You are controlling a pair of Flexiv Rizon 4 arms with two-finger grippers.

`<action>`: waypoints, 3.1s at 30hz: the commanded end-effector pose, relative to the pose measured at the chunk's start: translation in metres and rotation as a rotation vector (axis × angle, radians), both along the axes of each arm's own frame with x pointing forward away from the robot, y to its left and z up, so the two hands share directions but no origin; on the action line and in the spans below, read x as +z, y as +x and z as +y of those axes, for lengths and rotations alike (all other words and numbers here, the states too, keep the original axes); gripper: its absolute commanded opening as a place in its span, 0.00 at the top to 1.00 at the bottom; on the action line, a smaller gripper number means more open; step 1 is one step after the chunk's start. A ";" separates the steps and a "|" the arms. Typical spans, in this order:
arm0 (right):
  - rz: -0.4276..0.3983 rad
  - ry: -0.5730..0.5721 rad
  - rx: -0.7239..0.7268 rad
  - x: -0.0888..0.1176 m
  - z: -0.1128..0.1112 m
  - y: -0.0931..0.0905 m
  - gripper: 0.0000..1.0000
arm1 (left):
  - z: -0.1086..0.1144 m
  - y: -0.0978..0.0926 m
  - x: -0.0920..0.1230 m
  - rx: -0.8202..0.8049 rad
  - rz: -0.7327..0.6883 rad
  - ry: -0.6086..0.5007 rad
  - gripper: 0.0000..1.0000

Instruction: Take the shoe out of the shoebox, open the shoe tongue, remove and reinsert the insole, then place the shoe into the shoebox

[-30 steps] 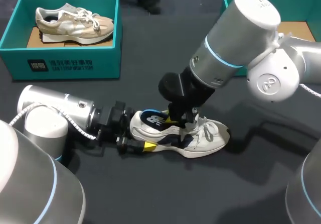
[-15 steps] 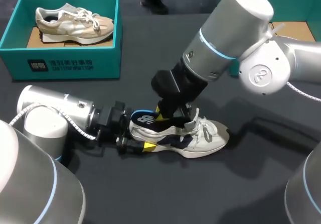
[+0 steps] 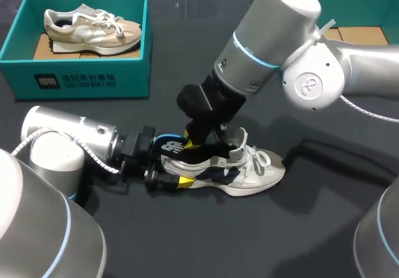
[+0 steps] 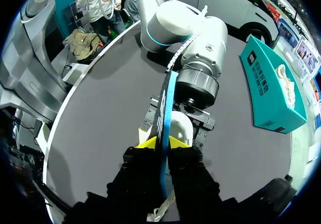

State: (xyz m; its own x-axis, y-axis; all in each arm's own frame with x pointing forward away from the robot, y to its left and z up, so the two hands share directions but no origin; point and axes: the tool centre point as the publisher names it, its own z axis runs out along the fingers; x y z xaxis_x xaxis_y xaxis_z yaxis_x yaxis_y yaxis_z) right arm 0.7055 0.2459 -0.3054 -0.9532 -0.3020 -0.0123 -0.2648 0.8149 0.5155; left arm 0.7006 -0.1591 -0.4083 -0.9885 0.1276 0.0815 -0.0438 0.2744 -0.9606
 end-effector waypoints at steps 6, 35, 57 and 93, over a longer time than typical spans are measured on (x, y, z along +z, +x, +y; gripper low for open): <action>0.049 0.052 -0.034 -0.008 -0.005 -0.002 0.63 | 0.000 0.000 0.000 0.000 -0.001 0.001 1.00; 0.232 0.218 -0.108 -0.032 0.000 -0.010 1.00 | 0.000 0.000 0.000 0.000 -0.001 0.001 1.00; 0.037 0.169 -0.006 0.018 0.016 -0.018 1.00 | 0.000 0.000 0.000 0.000 -0.001 0.001 1.00; 0.118 0.413 0.067 0.077 0.018 -0.021 1.00 | 0.000 0.000 0.000 0.000 -0.001 0.001 1.00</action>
